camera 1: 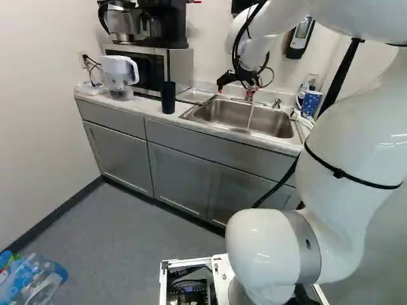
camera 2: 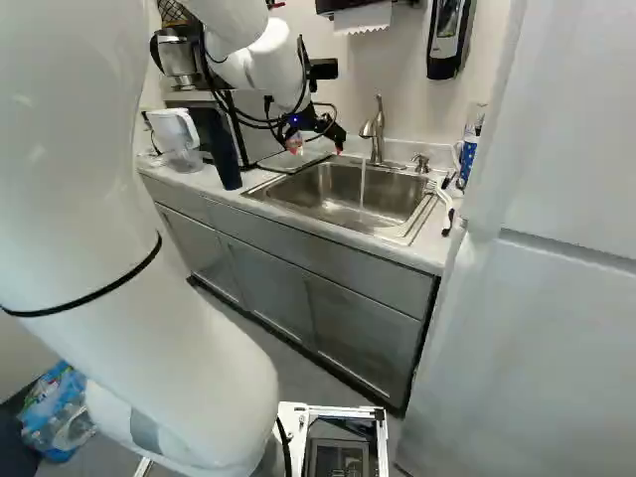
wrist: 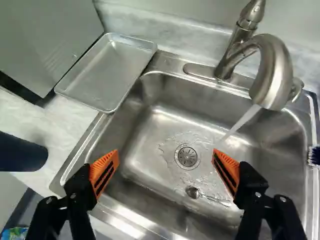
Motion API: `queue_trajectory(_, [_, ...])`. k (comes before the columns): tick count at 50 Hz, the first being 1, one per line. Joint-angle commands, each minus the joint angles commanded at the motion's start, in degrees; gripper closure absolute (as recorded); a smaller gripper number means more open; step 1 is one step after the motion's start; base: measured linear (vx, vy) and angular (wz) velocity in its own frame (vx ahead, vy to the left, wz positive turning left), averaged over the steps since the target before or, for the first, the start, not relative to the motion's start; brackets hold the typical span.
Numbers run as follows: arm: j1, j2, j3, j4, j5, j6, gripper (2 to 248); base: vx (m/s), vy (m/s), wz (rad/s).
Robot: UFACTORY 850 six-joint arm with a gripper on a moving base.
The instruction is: Rinse the cup and place it in the tray
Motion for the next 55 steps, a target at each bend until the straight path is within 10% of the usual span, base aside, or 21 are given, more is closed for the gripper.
queue_trajectory(55, [10.2,2.4,2.4,0.0,0.0,0.0,3,0.0,0.0,0.0])
